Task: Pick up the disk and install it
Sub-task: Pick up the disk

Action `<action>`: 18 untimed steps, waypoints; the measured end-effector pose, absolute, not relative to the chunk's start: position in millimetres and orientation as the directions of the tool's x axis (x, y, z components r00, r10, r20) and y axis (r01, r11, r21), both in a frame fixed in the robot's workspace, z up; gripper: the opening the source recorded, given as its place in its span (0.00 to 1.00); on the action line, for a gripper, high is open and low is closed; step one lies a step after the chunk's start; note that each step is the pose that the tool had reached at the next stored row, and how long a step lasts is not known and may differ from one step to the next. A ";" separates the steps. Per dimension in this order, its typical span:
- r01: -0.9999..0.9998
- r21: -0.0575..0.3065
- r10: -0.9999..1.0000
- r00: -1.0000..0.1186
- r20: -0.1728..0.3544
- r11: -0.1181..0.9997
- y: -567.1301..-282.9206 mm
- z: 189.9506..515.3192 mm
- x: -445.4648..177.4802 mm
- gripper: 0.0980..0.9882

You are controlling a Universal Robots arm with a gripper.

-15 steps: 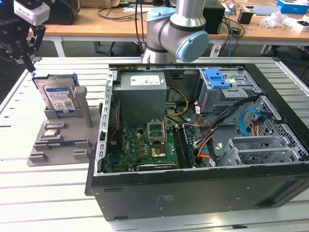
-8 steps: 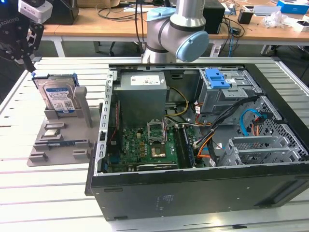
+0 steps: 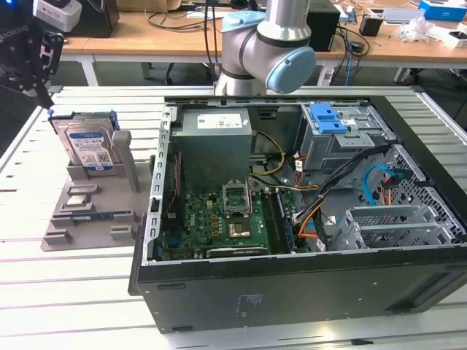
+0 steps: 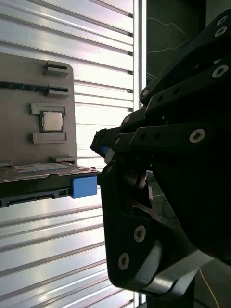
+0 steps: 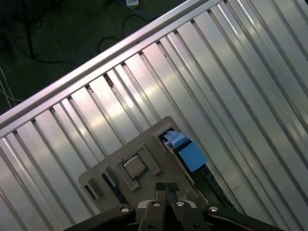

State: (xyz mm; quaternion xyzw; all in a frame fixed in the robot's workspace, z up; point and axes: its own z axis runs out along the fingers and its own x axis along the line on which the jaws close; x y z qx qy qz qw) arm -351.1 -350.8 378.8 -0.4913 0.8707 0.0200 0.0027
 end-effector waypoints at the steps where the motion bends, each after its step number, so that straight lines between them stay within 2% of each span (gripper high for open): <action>1: -0.870 0.032 -0.870 -0.493 -0.024 0.492 -350.8 378.8 -351.0 0.01; 18: -0.980 0.032 -0.980 -0.197 -0.024 0.196 -350.8 378.8 -351.0 0.01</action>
